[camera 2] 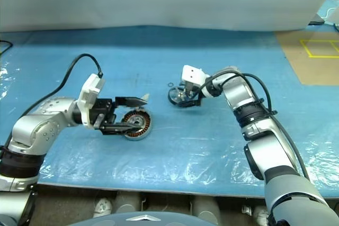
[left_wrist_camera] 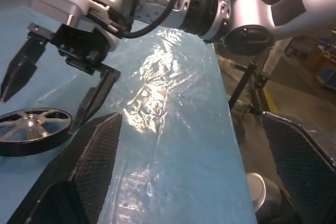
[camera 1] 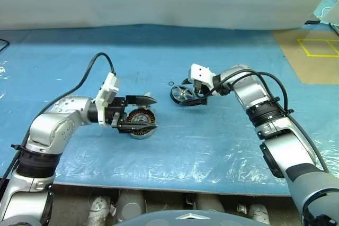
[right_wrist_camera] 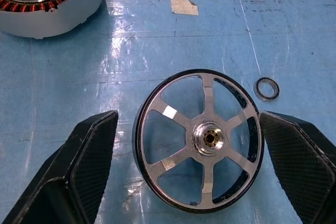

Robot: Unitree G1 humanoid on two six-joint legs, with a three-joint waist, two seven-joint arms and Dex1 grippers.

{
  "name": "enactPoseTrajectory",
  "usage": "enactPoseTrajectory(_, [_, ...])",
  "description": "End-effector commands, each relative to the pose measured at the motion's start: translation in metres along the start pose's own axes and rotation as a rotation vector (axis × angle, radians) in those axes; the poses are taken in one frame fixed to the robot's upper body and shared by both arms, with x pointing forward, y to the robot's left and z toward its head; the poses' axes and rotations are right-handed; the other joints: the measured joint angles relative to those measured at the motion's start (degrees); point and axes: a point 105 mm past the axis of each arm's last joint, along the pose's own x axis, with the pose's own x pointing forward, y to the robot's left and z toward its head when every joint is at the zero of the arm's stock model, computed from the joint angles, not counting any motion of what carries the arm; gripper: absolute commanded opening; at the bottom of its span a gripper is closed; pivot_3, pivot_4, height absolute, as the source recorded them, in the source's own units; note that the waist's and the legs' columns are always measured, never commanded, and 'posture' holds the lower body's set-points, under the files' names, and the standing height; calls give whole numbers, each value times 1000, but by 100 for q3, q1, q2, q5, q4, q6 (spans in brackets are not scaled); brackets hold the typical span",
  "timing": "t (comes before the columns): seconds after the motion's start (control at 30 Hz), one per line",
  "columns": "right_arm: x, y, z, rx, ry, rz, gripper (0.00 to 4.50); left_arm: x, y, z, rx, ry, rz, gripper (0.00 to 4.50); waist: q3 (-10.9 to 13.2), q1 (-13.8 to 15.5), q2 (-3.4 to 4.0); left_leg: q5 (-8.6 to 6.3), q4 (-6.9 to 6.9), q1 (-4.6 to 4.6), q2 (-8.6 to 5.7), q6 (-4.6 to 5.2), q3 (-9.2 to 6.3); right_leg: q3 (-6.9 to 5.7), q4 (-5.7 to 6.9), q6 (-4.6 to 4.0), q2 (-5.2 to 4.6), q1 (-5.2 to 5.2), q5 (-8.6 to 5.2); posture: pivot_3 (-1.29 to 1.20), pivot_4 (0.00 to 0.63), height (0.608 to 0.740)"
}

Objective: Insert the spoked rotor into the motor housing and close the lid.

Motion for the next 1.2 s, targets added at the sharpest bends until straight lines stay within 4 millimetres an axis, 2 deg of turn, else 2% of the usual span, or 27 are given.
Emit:
enactPoseTrajectory(0.03, [-15, -10, 21, -20, -67, -35, 4500, -4, -15, 6, 14, 8, -37, 4462, 0, 4, 0, 0, 0, 0, 1, 0, 0, 0, 0, 0, 0, 0, 0, 0, 150, 740])
enactPoseTrajectory(0.17, [-20, -16, 32, -11, -98, -36, 4500, -15, -17, -2, -20, 29, 0, 4462, 0, -2, 0, -1, 0, 0, -1, -1, 0, 1, 0, 0, 0, 0, 0, 0, 150, 740])
enactPoseTrajectory(0.37, [-8, -24, 13, -46, -16, -94, 4500, -21, -14, -21, -8, 91, 54, 4462, 0, 1, 0, -1, -1, 3, 0, -1, 1, 1, -1, 0, 0, 3, 0, 0, 150, 740])
enactPoseTrajectory(1.03, [9, -11, -7, -72, 30, -32, 4500, -18, -17, -25, 4, 83, 88, 4462, 0, 0, 0, -1, -1, 1, 0, -1, 1, 1, -2, 0, 0, 2, 0, 0, 150, 740])
enactPoseTrajectory(1.13, [9, -11, -7, -69, 32, -31, 3859, -17, -18, -25, 5, 84, 92, 4500, 0, 0, 0, -1, -1, 2, 0, -1, 1, 1, -2, 0, 0, 2, 0, 0, 150, 740])
enactPoseTrajectory(1.2, [9, -12, -7, -70, 32, -32, 3190, -17, -18, -25, 6, 84, 93, 4500, 0, -1, 0, -1, -1, 2, 0, -1, 1, 1, -2, 0, 0, 2, 0, 0, 150, 740])
